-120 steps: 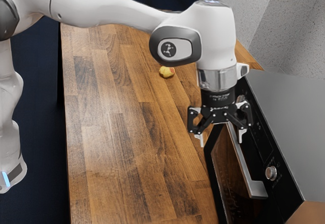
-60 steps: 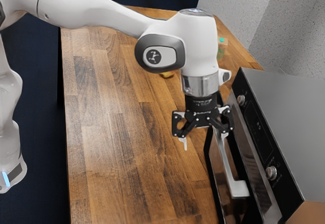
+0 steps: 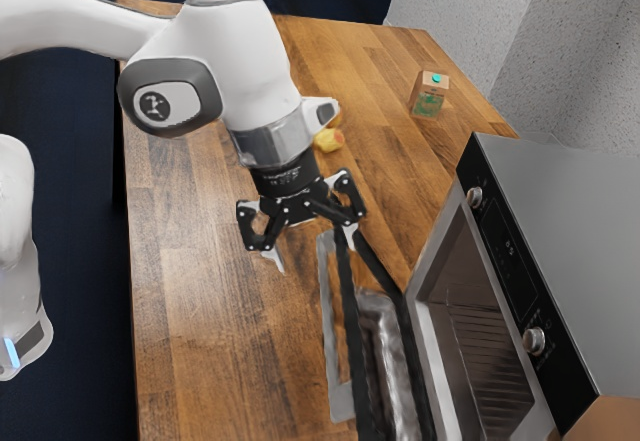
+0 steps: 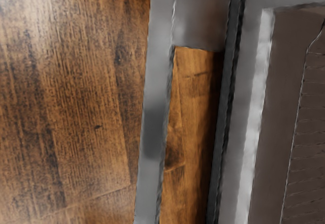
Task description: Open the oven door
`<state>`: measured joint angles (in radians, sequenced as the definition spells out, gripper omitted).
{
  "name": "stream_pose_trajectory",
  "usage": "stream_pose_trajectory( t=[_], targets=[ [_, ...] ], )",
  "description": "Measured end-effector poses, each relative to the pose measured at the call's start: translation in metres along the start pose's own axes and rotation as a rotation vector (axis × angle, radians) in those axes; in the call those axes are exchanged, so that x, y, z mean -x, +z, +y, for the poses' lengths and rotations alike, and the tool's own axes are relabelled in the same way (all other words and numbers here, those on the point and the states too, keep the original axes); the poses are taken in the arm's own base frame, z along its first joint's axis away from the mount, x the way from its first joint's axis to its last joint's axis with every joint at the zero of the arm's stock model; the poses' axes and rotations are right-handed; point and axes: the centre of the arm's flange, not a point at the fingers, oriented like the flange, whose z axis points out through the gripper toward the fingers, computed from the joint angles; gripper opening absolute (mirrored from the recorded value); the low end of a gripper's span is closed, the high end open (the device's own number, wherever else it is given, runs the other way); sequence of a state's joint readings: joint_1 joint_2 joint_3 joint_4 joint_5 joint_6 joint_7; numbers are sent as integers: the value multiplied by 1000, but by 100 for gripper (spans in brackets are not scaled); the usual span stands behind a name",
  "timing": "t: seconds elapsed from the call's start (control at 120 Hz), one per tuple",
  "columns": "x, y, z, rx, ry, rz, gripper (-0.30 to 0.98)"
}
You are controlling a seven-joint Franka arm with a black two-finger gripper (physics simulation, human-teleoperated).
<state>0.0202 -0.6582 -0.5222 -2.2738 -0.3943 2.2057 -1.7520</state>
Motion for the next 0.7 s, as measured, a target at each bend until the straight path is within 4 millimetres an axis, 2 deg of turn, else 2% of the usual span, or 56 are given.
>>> stream_pose_trajectory(
  t=[0.042,0.075,0.1,0.133,0.167,0.192,0.217,0.25,0.292,0.317,0.383,0.467,0.7],
  targets=[
    [7,-18,-14,60,6,39,69],
    [15,-33,-17,98,10,51,68],
    [21,-53,-4,125,6,36,68],
    [23,-90,27,158,-9,5,68],
    [-2,-130,70,192,-62,-32,68],
    [-19,-152,95,203,-86,-47,68],
    [-39,-166,116,199,-111,-44,68],
    [-79,-177,138,168,-177,-35,68],
    [-126,-173,150,100,-267,-6,68],
    [-147,-166,153,54,-317,15,68],
    [-178,-137,146,-84,-418,68,69],
    [-194,-109,135,-212,-507,117,69],
    [-223,-78,118,-366,-705,208,69]
  ],
)
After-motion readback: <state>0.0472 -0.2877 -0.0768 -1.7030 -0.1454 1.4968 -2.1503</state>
